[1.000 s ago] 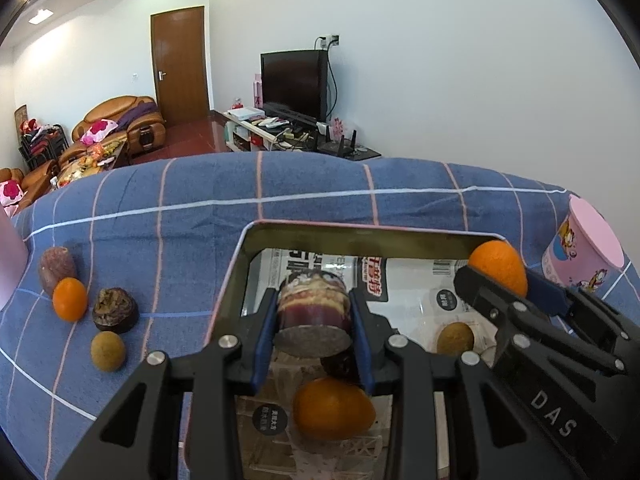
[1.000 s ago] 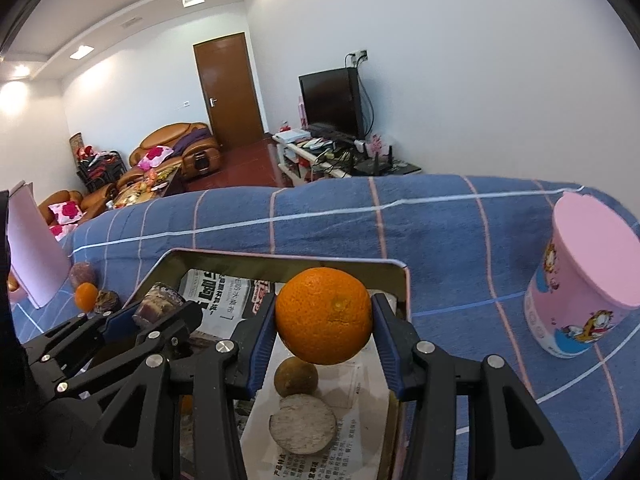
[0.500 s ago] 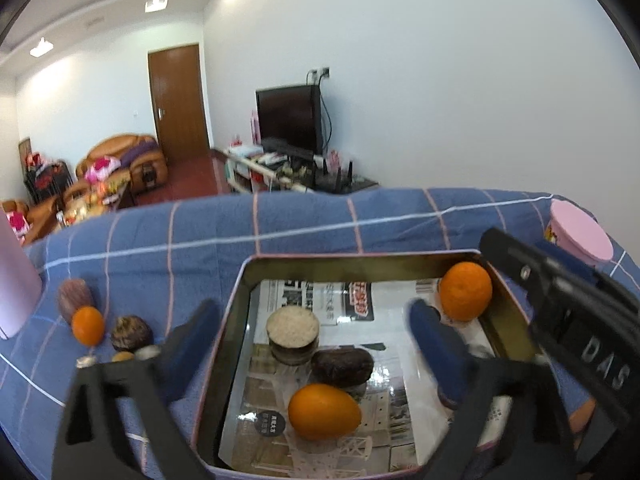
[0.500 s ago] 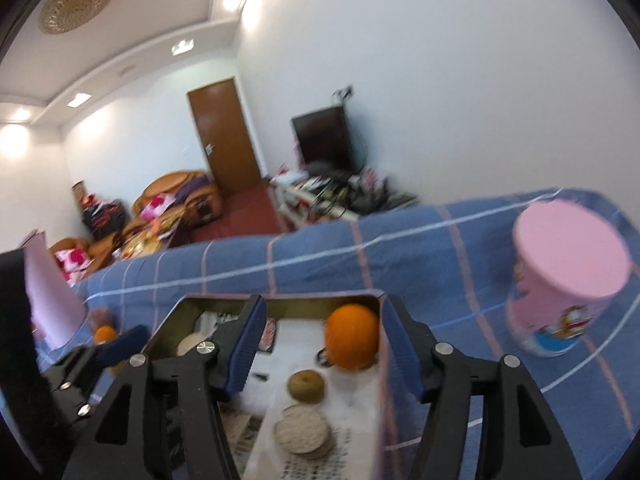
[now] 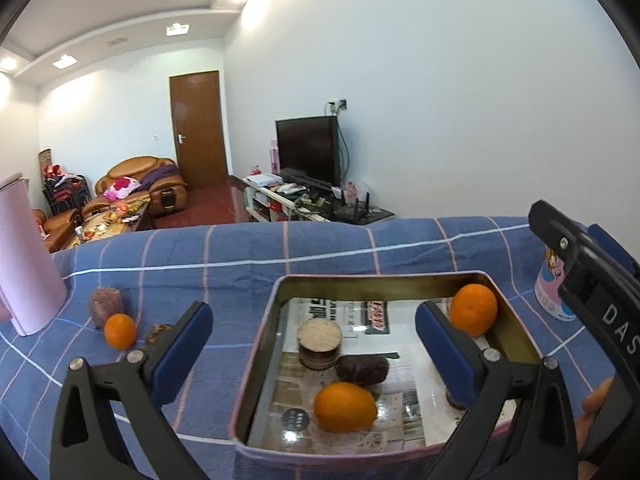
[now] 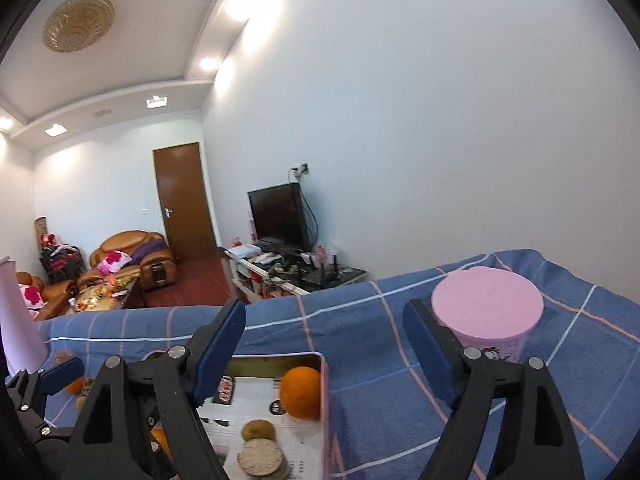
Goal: Organize fruits
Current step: 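Withdraw both open tools from the tin back toward the remaining fruits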
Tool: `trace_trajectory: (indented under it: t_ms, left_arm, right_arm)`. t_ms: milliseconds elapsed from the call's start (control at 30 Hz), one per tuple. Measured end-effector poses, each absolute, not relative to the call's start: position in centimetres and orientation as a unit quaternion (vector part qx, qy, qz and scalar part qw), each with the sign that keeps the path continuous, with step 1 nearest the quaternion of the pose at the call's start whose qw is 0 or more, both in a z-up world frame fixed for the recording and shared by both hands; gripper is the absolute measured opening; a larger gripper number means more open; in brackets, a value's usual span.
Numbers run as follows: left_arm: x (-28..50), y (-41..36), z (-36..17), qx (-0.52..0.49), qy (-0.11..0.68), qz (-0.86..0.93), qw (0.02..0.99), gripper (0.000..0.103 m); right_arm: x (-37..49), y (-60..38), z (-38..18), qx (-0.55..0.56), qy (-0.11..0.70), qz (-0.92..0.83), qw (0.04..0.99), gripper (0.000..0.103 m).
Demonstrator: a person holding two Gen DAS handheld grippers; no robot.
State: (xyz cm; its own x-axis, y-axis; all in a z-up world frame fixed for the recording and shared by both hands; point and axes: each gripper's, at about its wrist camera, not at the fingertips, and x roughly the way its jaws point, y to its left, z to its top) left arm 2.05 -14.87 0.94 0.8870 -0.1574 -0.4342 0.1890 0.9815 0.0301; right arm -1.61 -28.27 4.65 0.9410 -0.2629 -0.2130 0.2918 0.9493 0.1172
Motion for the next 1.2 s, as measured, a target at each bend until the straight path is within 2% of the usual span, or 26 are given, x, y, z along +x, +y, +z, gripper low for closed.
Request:
trace_trajectory:
  t_ms: [1200]
  left_arm:
    - [-3.1, -7.6, 0.9, 0.013, 0.2, -0.057, 0.978, 0.103]
  right_arm:
    - [-6.4, -23.0, 4.3, 0.063, 0.129, -0.166, 0.976, 0.082]
